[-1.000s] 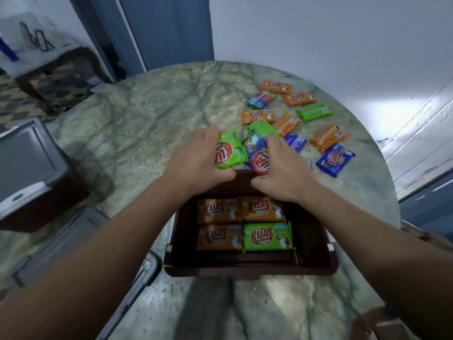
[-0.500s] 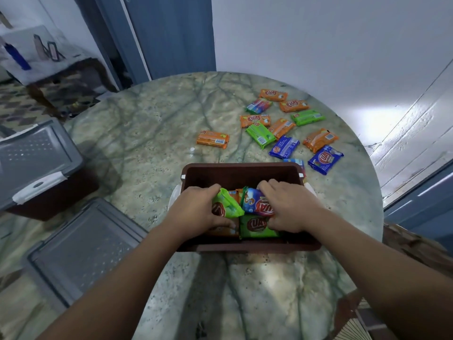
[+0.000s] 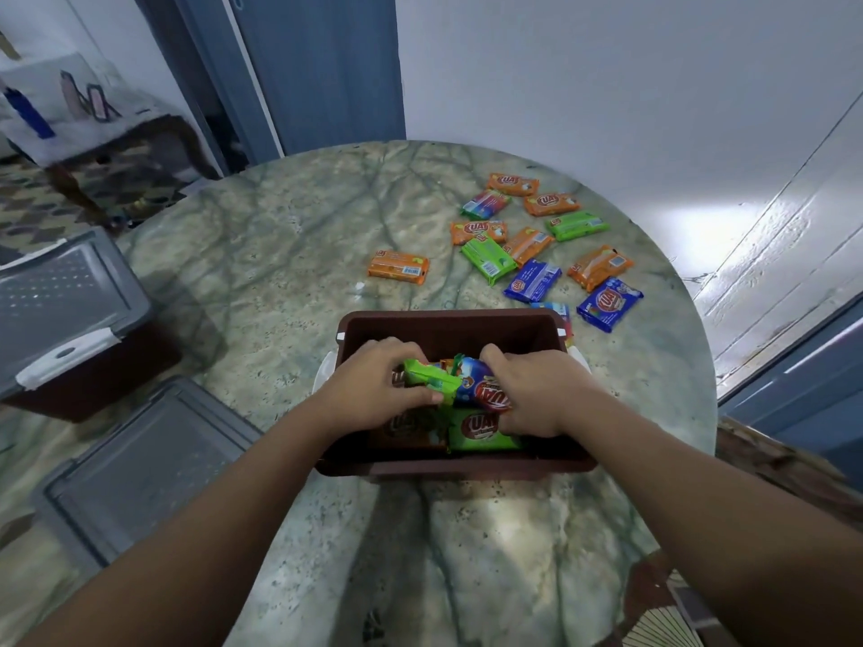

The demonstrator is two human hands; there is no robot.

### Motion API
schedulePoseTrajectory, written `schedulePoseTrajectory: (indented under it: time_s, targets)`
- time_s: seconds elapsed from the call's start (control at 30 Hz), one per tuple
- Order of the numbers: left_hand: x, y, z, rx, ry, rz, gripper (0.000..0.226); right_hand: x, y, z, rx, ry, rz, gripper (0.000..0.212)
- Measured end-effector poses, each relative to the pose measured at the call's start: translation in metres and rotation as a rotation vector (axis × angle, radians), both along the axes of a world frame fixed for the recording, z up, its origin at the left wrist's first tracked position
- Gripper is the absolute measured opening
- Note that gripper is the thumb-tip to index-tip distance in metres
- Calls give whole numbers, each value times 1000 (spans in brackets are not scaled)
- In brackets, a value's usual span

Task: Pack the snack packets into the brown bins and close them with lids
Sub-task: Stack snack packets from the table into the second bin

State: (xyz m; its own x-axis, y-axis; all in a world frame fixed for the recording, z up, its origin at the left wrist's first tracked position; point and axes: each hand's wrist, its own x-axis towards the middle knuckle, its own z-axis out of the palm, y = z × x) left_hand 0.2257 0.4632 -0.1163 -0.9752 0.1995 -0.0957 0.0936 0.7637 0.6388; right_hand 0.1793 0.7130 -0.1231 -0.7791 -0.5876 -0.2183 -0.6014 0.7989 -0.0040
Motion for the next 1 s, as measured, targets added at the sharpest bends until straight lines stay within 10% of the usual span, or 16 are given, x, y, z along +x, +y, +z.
schedulePoseTrajectory:
  time_s: [0.53, 0.67, 0.8, 0.9, 1.0]
  targets:
    - [12, 9, 3, 83, -277, 411, 26, -6, -2, -3, 58, -4, -13, 87]
    - [12, 17, 1, -258, -213, 324, 33, -6, -1, -3, 57, -21, -12, 90]
    - [21, 38, 2, -841, -161, 93, 105, -6, -1, -3, 59, -34, -11, 93]
    - [14, 45, 10, -1108, -41, -86, 83, -6, -1, -3, 62, -23, -6, 95]
    - [3, 27, -1, -970, -62, -273, 64, -6, -1, -4, 56, -21, -5, 90]
